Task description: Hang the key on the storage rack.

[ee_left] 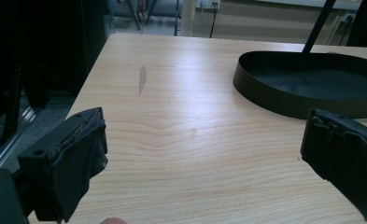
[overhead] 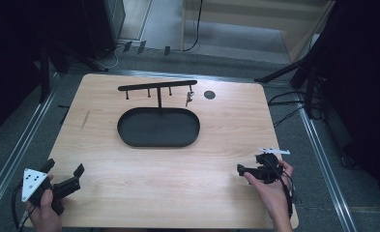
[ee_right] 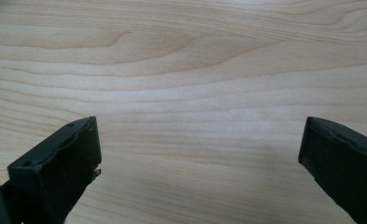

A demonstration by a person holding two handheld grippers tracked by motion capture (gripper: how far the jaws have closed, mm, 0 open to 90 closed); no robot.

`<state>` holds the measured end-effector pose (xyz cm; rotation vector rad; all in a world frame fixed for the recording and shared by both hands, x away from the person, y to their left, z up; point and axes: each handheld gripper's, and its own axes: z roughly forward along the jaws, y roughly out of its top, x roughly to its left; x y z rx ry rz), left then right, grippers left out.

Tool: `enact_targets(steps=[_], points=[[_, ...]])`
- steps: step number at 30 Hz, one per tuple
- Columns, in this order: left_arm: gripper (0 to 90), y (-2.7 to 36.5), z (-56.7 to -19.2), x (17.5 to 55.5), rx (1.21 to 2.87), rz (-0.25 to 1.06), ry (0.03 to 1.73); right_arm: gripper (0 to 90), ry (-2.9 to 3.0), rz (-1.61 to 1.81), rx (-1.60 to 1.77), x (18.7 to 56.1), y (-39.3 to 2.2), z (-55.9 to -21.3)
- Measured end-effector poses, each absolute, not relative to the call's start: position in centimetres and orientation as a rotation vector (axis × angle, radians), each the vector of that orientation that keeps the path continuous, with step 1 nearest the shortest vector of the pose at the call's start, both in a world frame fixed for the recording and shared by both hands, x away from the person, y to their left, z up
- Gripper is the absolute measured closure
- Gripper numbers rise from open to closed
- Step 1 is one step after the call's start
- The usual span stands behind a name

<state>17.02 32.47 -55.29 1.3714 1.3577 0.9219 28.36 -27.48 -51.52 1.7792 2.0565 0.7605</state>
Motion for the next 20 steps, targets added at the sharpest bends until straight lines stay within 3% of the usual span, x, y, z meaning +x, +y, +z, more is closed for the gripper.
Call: enact_targets(steps=[20], points=[[0.7,32.4,-55.3,17.0,1.379,0.924,1.358,5.6,1.795,1.052,1.694,23.1,-31.6,-54.4]])
